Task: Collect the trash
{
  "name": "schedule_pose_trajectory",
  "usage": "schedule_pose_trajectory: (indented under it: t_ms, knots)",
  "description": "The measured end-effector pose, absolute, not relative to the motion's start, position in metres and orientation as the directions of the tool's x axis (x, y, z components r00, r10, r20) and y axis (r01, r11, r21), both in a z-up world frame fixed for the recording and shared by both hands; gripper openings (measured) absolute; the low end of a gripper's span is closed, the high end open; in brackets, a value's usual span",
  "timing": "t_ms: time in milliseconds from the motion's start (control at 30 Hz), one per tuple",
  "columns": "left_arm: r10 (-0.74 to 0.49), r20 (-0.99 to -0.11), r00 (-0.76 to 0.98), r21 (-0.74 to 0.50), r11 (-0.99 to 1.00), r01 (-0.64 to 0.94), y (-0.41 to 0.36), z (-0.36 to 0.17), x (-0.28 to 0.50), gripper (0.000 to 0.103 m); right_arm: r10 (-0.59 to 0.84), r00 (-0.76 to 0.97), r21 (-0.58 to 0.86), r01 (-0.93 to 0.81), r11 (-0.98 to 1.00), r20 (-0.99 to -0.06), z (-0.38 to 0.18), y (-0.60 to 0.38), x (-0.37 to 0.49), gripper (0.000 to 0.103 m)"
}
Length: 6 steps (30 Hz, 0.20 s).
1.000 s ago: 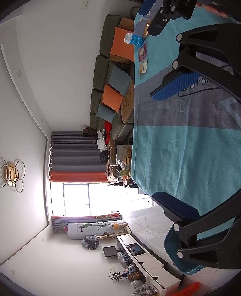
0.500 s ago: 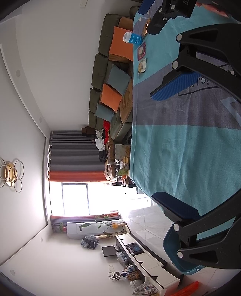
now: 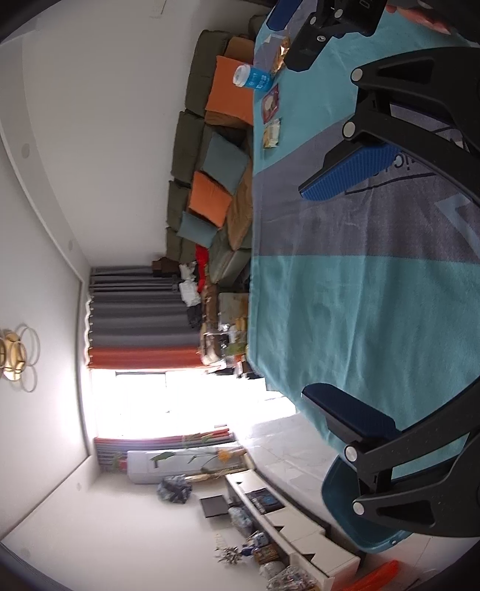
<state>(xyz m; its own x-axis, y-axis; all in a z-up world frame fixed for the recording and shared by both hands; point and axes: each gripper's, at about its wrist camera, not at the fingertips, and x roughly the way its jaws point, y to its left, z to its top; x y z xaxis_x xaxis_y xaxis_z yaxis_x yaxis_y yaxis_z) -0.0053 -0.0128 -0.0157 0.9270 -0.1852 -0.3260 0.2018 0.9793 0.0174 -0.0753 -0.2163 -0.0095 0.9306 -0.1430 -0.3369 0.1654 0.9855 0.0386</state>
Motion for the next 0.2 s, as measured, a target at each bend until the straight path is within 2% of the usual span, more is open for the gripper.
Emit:
schedule_pose_trajectory:
  t_ms: [200]
  knots:
    - [-0.165,-0.443,0.881,0.014,0.981,0.192,-0.019,-0.028,0.025,0.097,-0.157,0.907,0.031,0.184,0.983,-0.391,-0.019,-0.227,-0.064,0.096]
